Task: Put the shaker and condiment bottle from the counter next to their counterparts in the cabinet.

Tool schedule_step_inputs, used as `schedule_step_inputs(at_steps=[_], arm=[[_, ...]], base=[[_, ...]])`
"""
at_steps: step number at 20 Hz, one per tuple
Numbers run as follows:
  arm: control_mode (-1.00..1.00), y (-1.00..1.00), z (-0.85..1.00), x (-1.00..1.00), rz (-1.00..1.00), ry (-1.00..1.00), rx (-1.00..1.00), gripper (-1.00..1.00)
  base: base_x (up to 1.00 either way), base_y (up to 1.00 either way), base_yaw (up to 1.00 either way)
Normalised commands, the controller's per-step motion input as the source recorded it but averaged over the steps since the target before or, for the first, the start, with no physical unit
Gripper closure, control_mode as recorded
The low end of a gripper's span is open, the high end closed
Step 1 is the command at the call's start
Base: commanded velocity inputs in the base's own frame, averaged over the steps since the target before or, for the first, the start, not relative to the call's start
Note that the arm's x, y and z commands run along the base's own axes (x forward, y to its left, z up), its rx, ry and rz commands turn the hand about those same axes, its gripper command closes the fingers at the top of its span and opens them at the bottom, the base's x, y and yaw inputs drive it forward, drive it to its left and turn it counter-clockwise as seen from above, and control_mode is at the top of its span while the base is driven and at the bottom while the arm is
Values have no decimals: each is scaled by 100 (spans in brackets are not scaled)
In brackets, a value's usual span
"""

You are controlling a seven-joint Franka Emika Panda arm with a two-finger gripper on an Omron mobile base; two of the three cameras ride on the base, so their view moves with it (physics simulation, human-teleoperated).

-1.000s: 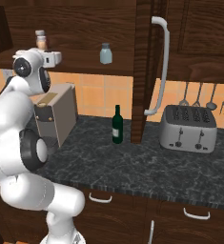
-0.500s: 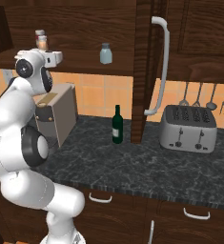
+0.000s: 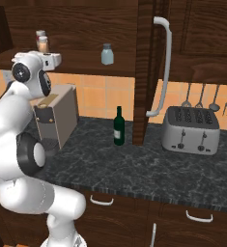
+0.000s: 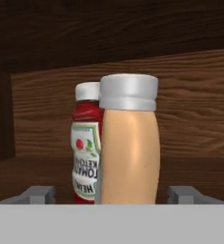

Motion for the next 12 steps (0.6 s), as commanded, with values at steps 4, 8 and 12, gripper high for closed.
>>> schedule_step_inputs(at_steps=[4, 8, 12], arm=[[-100, 0, 0, -36, 0, 0, 1, -100], [-100, 0, 0, -44, 0, 0, 3, -100], [-100, 0, 2, -51, -2, 0, 3, -100]], base=[[0, 0, 0], [0, 0, 0], [0, 0, 0]])
